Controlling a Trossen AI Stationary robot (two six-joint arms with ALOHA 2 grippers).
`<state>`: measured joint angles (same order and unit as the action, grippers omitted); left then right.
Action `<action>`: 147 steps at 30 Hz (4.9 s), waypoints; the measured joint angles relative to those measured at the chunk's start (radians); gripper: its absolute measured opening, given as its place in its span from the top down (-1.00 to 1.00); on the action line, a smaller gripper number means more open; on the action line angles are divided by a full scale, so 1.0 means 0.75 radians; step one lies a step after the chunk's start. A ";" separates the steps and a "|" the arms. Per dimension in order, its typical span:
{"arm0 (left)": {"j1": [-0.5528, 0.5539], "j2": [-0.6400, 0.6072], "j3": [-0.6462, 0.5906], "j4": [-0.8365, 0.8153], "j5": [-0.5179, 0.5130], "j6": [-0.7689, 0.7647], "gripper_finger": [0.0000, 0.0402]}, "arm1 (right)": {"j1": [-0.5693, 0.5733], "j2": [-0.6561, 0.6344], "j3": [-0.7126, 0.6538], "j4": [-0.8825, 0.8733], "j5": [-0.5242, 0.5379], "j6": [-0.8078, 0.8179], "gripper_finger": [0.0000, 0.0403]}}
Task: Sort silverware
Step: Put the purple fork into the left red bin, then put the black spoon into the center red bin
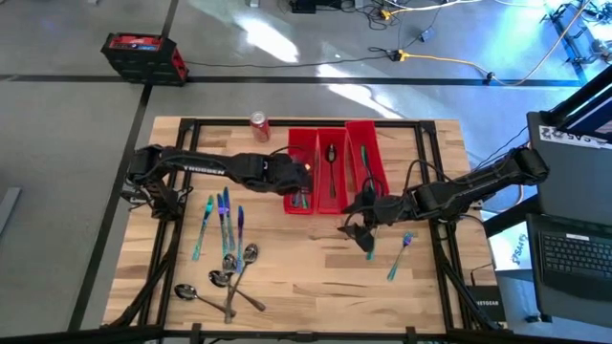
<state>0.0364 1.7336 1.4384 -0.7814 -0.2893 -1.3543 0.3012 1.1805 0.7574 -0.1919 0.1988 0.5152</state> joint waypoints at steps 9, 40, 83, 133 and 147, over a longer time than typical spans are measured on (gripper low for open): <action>0.002 0.000 -0.002 0.005 -0.002 -0.028 0.81 | 0.000 0.000 0.000 -0.003 -0.062 -0.001 -0.28; -0.480 -0.063 0.015 -0.111 -0.571 0.495 0.72 | 0.003 0.269 0.056 0.477 -0.427 -0.291 -0.28; -0.892 -0.776 -1.036 0.765 -0.419 0.797 1.00 | -0.282 1.130 1.063 -0.313 -0.181 -0.641 1.00; -0.894 -0.774 -1.037 0.622 -0.473 0.795 1.00 | -0.293 1.206 1.065 -0.450 -0.441 -0.523 1.00; -0.870 -0.722 -1.037 0.507 -0.171 0.890 1.00 | -0.108 1.206 1.066 -0.068 -0.577 -0.505 0.98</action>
<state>-0.6165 1.1920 0.6609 -0.4013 -0.4176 -0.6870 0.2202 2.0853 1.5566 -0.2432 -0.2337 0.1368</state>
